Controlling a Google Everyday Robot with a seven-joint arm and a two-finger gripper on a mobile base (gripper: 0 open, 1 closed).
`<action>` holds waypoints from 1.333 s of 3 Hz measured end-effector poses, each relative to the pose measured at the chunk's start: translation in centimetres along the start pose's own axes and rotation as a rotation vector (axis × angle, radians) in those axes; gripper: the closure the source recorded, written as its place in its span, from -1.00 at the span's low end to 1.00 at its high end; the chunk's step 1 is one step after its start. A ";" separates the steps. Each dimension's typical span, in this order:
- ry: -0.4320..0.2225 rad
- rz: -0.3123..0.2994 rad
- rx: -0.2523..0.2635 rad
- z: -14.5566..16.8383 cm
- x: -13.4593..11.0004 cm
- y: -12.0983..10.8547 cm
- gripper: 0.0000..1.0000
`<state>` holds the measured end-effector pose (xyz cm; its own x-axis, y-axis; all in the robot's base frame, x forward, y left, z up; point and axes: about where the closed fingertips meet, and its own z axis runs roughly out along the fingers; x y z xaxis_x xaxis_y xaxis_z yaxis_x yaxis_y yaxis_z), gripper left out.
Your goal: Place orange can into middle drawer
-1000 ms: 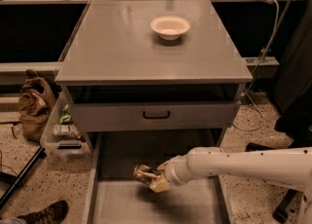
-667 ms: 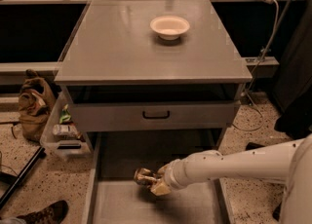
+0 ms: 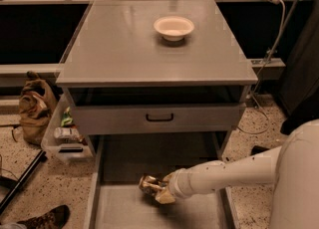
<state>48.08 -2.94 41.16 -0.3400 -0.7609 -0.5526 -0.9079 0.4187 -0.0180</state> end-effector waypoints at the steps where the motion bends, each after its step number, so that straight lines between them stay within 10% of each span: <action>1: -0.013 0.034 -0.024 1.6 0.8 0.3 1.00; 4: -0.001 0.118 -0.056 3.7 3.9 0.3 1.00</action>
Offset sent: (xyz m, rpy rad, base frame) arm -0.0011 0.0012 -0.0270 0.0290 0.0450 -0.0205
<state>47.34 -3.96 35.90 -0.4448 -0.7078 -0.5487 -0.8740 0.4770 0.0932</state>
